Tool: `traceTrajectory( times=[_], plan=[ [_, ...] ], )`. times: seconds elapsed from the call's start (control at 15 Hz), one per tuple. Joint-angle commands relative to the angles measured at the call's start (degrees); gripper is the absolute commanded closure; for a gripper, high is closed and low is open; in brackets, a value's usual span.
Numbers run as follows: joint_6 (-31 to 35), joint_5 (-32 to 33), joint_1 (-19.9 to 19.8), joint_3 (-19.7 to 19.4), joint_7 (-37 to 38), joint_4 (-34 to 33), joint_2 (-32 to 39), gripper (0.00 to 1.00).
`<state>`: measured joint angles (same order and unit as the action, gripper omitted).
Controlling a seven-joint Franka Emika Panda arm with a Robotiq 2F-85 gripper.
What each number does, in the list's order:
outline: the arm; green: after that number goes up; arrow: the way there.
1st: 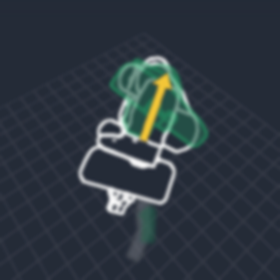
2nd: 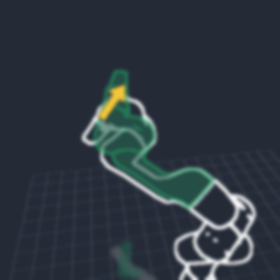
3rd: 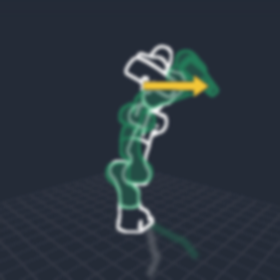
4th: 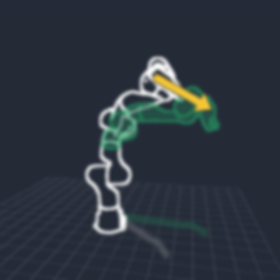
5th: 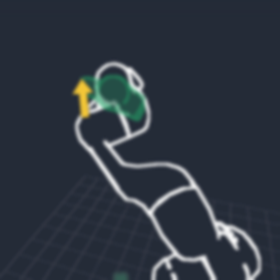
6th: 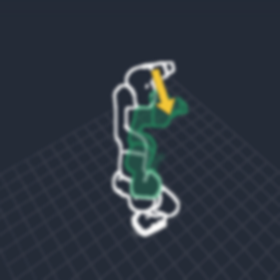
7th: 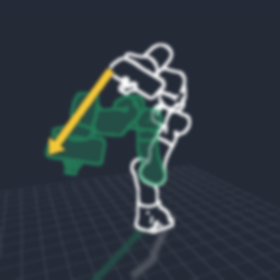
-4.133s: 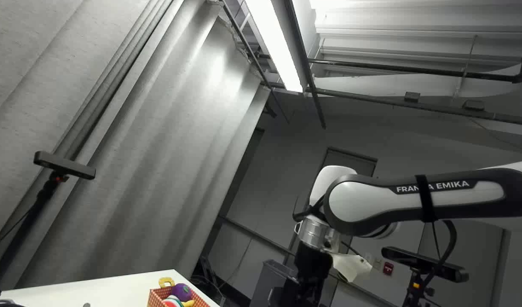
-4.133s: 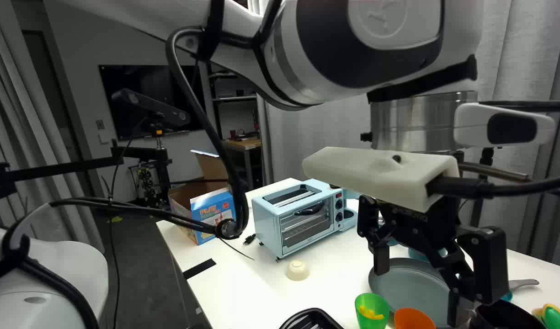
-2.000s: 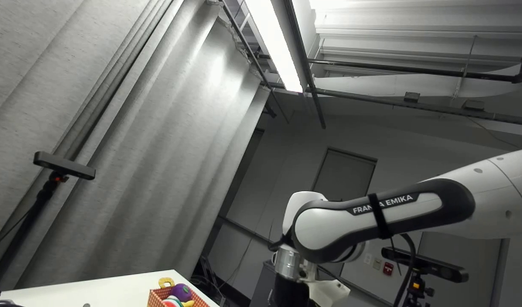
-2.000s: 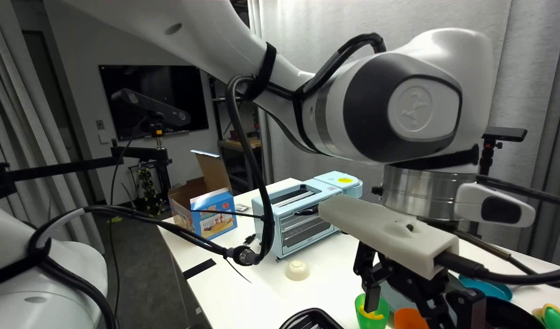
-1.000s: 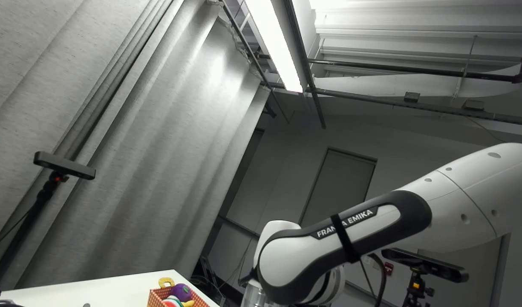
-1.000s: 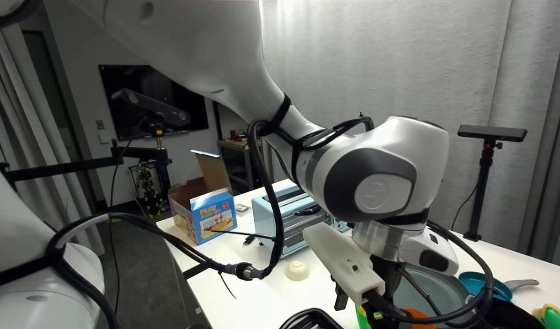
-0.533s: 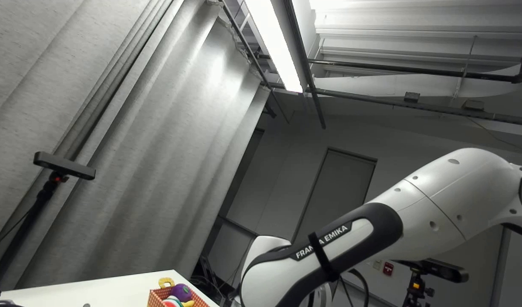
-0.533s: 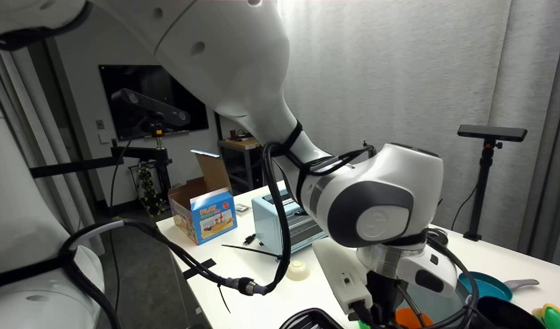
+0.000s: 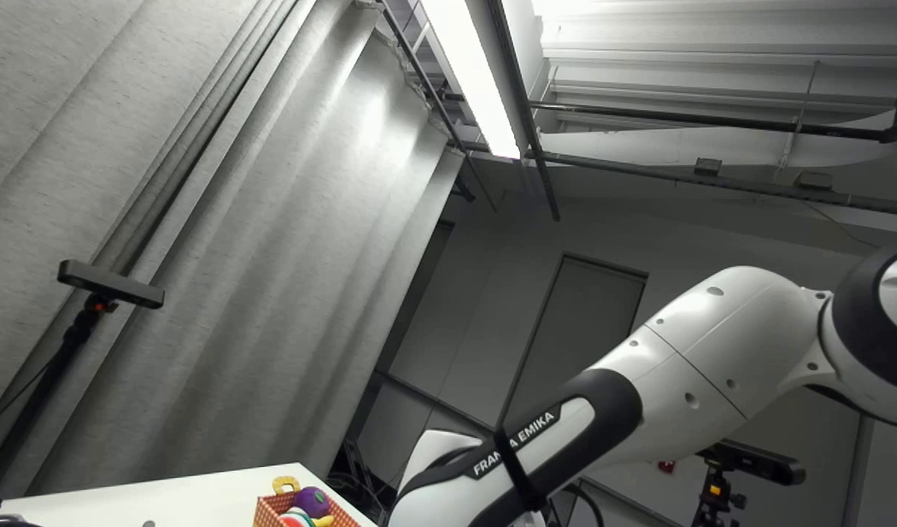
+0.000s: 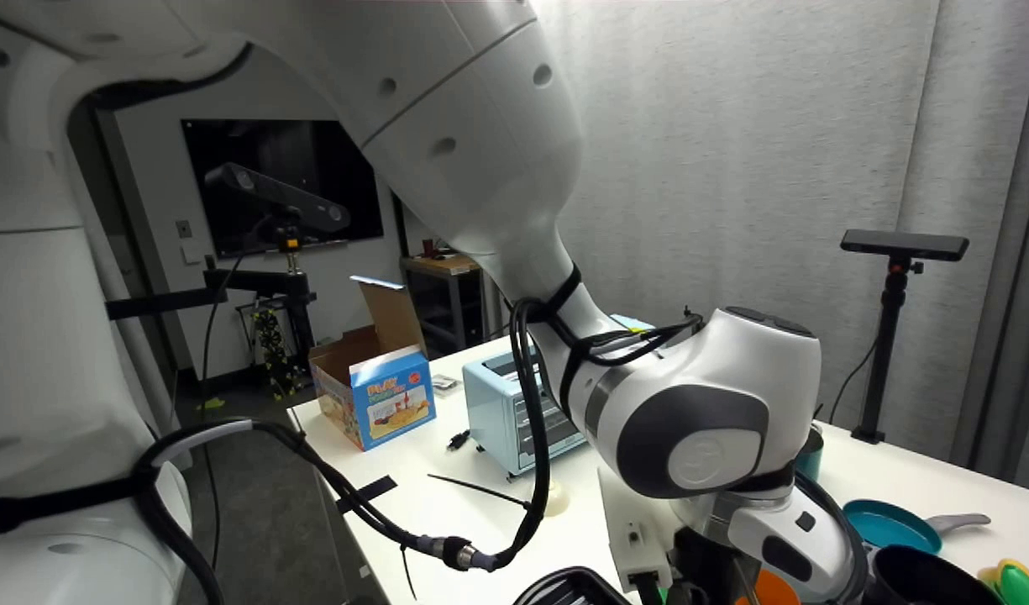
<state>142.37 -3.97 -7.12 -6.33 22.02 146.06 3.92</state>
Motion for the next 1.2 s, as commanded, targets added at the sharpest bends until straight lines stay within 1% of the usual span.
traceTrajectory(
  times=[0.0,0.53,1.13],
  plan=[
    [2.17,-2.1,0.45,-0.61,3.52,-3.3,4.74,0.0],
    [2.94,-3.53,1.52,-1.18,8.38,-9.42,12.04,0.0],
    [2.86,-3.1,2.79,-2.03,12.53,-12.36,15.32,0.0]
  ],
)
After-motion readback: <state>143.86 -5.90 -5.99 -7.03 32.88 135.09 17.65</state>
